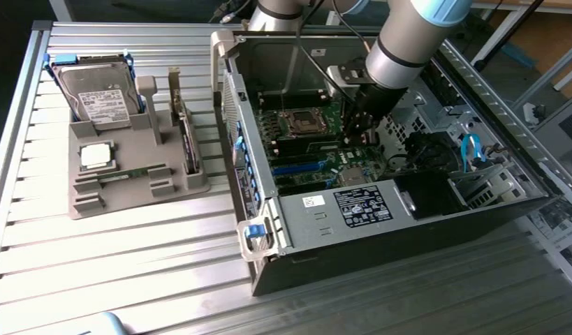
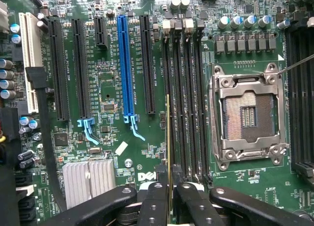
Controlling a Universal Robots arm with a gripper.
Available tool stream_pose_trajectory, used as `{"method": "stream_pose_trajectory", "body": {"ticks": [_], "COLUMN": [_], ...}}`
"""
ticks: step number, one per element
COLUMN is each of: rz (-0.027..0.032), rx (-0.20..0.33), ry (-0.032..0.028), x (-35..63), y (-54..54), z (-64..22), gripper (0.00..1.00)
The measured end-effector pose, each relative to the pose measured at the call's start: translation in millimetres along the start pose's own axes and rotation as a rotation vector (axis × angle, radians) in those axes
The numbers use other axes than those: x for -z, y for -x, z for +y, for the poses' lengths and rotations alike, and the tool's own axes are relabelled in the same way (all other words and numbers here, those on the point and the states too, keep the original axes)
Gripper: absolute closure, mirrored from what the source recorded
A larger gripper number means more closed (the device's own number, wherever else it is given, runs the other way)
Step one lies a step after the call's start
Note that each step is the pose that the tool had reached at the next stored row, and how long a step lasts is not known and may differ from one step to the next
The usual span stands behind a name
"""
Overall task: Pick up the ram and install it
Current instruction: 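Insert the ram into the slot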
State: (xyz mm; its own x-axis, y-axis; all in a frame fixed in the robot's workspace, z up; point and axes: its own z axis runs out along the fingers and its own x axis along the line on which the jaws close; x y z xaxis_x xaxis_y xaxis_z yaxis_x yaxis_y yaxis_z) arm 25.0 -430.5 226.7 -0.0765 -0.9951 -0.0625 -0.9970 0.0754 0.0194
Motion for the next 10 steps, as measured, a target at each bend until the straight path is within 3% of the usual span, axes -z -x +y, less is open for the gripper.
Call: {"method": "stream_pose_trajectory", "body": {"ticks": [10], "rz": [0.001], "rx": [0.0], "ry": [0.0002], "x": [-8.8], "y": [-0.7], "z": [-0.1], "gripper": [0.86]}}
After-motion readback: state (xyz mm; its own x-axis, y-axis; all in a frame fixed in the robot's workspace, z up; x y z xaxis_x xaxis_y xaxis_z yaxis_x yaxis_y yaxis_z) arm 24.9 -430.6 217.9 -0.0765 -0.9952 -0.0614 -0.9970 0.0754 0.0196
